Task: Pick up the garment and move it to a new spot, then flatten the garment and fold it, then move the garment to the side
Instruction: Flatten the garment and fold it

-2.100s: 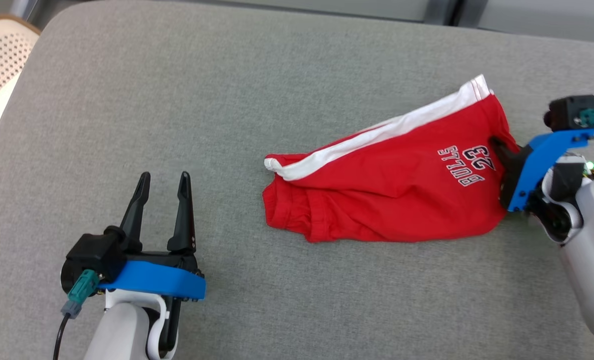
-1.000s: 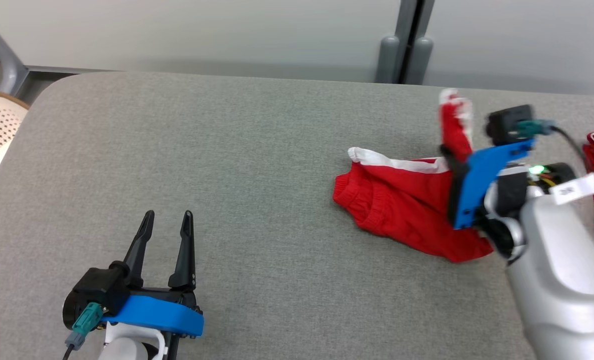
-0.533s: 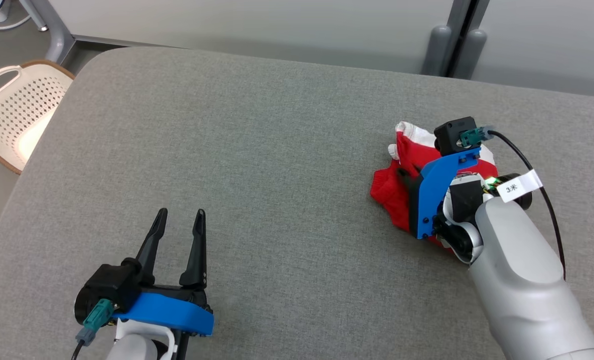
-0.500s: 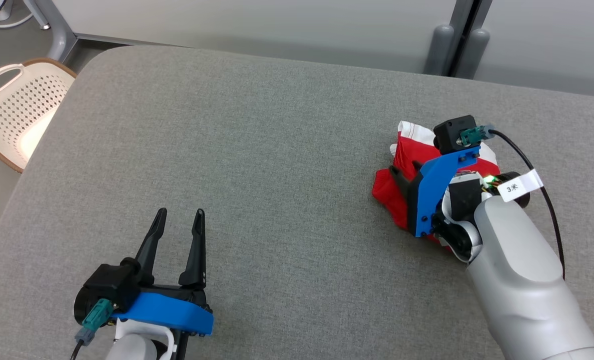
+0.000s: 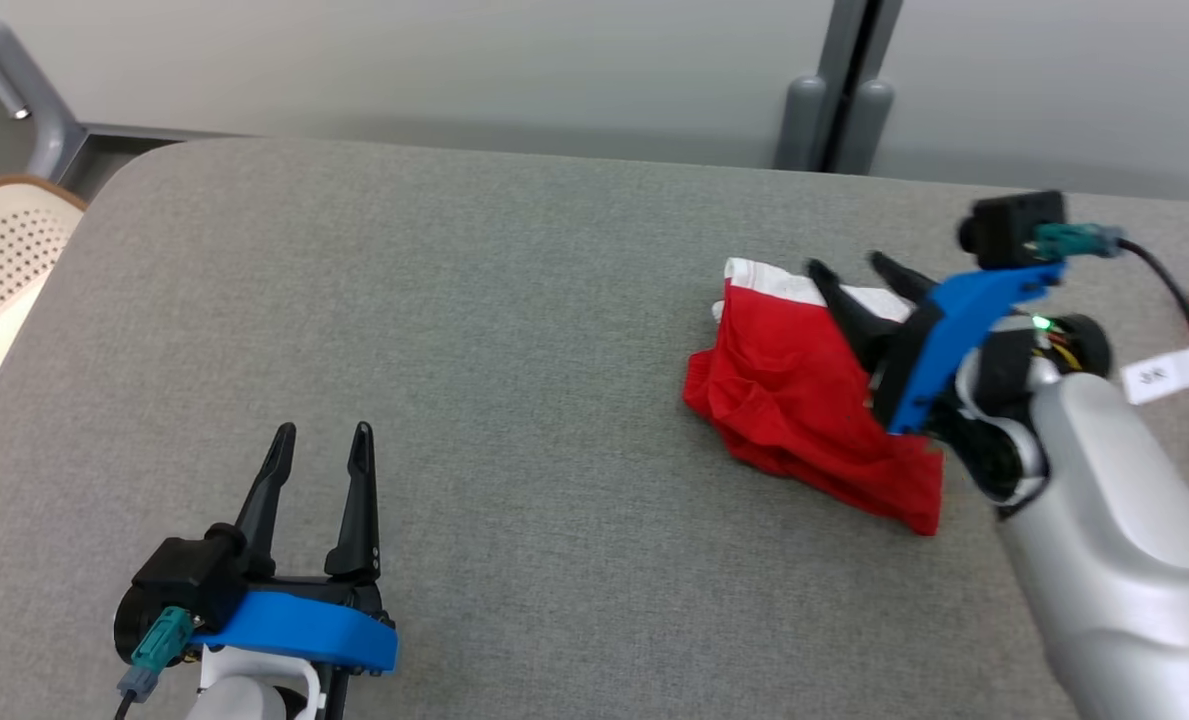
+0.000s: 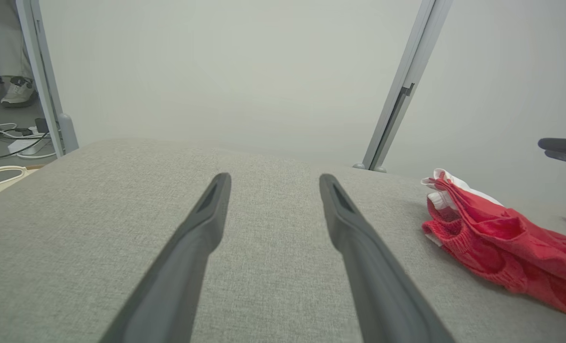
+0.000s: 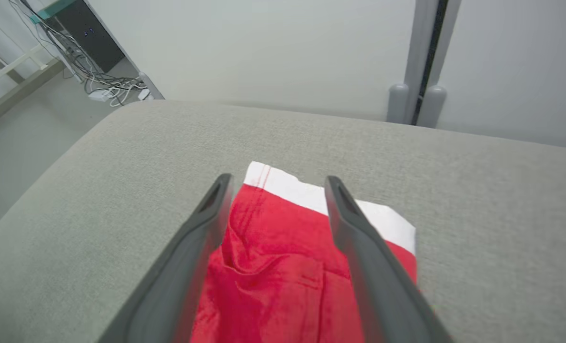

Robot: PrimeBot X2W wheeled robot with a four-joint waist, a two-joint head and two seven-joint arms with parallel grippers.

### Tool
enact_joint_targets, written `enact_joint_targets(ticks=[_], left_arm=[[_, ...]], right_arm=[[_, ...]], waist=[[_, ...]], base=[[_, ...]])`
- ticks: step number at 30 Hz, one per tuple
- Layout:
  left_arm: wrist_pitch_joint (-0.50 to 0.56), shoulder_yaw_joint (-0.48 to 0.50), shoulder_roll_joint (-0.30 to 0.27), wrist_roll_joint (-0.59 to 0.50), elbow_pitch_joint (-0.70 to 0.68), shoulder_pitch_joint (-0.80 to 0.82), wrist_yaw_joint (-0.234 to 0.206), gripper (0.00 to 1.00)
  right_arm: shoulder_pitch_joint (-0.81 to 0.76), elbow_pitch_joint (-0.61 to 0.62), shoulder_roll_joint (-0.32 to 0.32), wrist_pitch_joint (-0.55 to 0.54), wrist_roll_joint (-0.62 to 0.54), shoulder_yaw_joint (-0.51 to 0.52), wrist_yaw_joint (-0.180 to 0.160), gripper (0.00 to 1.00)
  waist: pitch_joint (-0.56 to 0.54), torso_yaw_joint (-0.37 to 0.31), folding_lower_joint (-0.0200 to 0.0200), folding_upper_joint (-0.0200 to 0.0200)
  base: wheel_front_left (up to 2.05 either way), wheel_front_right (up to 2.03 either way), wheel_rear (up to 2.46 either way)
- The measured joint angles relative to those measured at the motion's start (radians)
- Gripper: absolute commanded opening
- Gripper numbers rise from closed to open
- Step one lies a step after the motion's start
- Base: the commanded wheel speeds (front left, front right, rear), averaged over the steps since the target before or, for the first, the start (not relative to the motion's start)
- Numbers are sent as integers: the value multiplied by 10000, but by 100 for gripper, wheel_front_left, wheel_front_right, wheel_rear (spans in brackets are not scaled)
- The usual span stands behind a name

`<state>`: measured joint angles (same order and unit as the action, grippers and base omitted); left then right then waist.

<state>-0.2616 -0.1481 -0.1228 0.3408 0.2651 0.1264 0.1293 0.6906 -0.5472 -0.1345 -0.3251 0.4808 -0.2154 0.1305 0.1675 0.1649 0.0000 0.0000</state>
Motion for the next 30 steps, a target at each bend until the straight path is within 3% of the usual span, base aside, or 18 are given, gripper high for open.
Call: enact_joint_targets(ticks=[6,10,11,12,22,30], left_arm=[[0,46,-61,-81,-25,8,0,100],[0,46,-178,-102,36,99,0,100],[0,33,-217,-163,56,154,0,100],[0,29,-240,-173,59,215,0,100],[0,-251,-351,-163,125,629,0,100],[0,-259,-291,-128,196,430,0,100]], right_arm=[[-655,42,-1066,-117,-1114,826,0,100],[-907,-100,-1252,-71,-1747,899,0,100],[-918,-142,-1260,-71,-1885,871,0,39],[-918,-173,-1264,-67,-1992,802,0,0],[-898,-451,-920,-608,-2182,-706,2,0],[-1067,81,-546,-1045,-1452,-2815,2,0]], waist=[[-100,-327,0,1],[51,-392,0,0],[100,-397,0,0],[151,-396,0,0],[375,-192,0,1],[56,-160,-1,0]], base=[[0,0,0],[0,0,0],[0,0,0],[0,0,0],[0,0,0],[0,0,0]])
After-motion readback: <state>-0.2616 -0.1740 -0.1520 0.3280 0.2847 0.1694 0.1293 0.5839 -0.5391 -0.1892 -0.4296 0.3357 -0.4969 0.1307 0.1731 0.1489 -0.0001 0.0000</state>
